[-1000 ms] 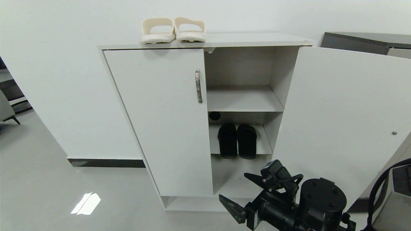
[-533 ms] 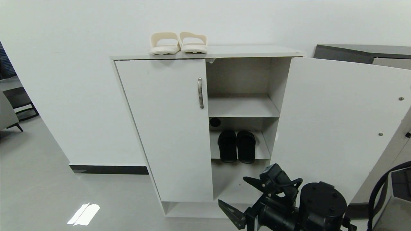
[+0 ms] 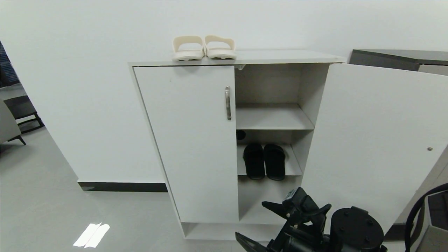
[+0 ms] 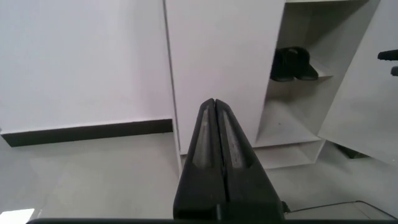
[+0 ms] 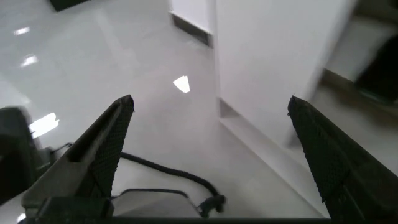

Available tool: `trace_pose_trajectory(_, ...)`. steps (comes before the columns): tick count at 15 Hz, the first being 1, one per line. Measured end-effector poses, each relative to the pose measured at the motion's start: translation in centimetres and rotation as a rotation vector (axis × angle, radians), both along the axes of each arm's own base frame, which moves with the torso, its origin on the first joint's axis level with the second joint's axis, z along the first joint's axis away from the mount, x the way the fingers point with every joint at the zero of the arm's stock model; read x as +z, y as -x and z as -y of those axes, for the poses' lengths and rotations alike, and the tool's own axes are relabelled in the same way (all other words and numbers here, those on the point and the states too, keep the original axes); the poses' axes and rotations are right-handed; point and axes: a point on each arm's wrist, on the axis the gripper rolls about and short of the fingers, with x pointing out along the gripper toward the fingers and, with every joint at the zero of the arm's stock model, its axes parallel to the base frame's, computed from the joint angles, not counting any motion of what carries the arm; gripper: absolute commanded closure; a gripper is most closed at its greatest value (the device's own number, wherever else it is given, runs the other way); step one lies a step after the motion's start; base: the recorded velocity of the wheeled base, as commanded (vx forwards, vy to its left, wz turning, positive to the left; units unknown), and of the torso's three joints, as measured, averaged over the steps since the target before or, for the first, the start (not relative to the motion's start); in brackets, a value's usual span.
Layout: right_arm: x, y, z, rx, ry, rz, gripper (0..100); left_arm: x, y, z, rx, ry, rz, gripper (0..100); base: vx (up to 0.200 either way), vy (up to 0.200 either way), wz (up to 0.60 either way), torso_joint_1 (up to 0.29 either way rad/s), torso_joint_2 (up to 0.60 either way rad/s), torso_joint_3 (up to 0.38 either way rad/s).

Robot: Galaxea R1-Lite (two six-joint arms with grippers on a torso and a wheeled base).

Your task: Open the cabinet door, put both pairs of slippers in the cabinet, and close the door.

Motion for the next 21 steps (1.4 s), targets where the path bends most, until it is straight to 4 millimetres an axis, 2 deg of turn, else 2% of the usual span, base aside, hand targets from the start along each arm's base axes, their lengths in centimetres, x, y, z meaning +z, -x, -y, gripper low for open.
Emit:
trace_pose_trajectory(10, -0.6, 0.5, 0.5, 0.037, 0.03, -0.024, 0, 0.0, 0.0, 0.0, 0.001, 0.004, 0.0, 100, 0.0, 0.2, 0.0, 0.004, 0.0, 0.003)
trace_pose_trajectory(15, -1.5, 1.3, 1.7, 0.077, 0.114, -0.023, 0, 0.0, 0.0, 0.0, 0.002, 0.006, 0.0, 100, 0.0, 0.0, 0.0, 0.0, 0.0, 0.0)
trace_pose_trajectory(21, -1.6, 1.3, 1.8, 0.072, 0.118, -0.023, 0, 0.0, 0.0, 0.0, 0.001, 0.006, -0.001, 100, 0.0, 0.0, 0.0, 0.0, 0.0, 0.0)
